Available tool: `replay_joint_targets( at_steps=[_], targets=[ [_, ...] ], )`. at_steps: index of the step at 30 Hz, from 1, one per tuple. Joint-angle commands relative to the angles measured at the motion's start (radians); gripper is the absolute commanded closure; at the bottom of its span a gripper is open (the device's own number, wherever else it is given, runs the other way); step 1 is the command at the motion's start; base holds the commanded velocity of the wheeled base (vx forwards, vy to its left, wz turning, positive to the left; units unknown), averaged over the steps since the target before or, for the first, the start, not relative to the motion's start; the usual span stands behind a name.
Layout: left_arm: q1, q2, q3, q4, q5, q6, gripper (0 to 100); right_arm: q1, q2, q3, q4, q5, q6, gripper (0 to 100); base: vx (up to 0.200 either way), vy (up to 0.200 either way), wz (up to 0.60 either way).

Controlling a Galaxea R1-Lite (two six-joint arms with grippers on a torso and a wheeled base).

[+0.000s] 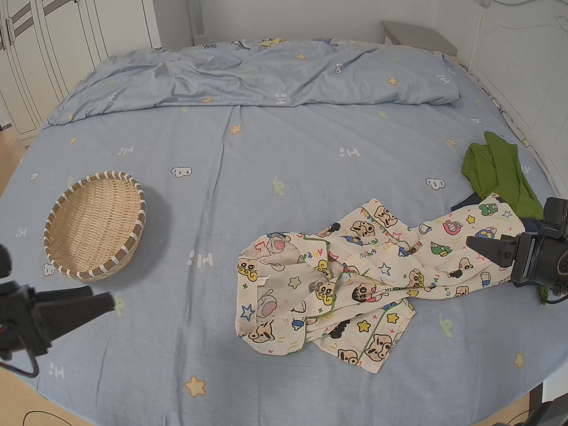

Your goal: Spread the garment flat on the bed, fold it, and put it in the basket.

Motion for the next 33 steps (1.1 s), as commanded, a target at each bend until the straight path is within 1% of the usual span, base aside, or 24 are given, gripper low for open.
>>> replay_joint_targets(
  at_steps=[1,3,4,5,6,8,12,18,24,28,33],
  targets=[
    [-0.229,0.746,-0.231,-0.064,-0.090,-0.028,0,-0.006,0.009,0.035,-0.014,-0.005,-0.048,0,0.000,0.000,0.00],
    [-0.239,0.796,-0.219,-0.063,-0.084,0.050,0,-0.009,0.010,0.038,-0.015,-0.004,-0.055,0,0.000,0.000,0.00],
    [-0.242,0.809,-0.216,-0.060,-0.083,0.070,0,-0.011,0.010,0.038,-0.015,-0.004,-0.055,0,0.000,0.000,0.00],
    [-0.252,0.847,-0.194,-0.063,-0.079,0.141,0,-0.018,0.010,0.038,-0.017,-0.004,-0.056,0,0.000,0.000,0.00],
    [-0.253,0.868,-0.181,-0.069,-0.078,0.177,0,-0.018,0.010,0.038,-0.018,-0.004,-0.058,0,0.000,0.000,0.00],
    [-0.253,0.902,-0.184,-0.069,-0.072,0.223,0,-0.018,0.010,0.040,-0.023,-0.004,-0.058,0,0.000,0.000,0.00],
    [-0.258,0.934,-0.200,-0.074,-0.035,0.230,0,-0.018,0.010,0.043,-0.026,-0.004,-0.058,0,0.000,0.000,0.00],
    [-0.269,0.934,-0.207,-0.077,0.052,0.237,0,-0.018,0.007,0.046,-0.030,-0.004,-0.058,0,0.000,0.000,0.00],
    [-0.269,0.941,-0.273,-0.071,0.071,0.253,0,-0.018,-0.013,0.045,-0.035,-0.004,-0.058,0,0.000,0.000,0.00],
    [-0.269,0.960,-0.282,-0.075,0.072,0.254,0,-0.018,-0.013,0.045,-0.035,-0.004,-0.058,0,0.000,0.000,0.00],
    [-0.281,1.036,-0.316,-0.077,0.074,0.262,0,-0.018,-0.013,0.046,-0.035,-0.002,-0.058,0,0.000,0.000,0.00]
  ],
)
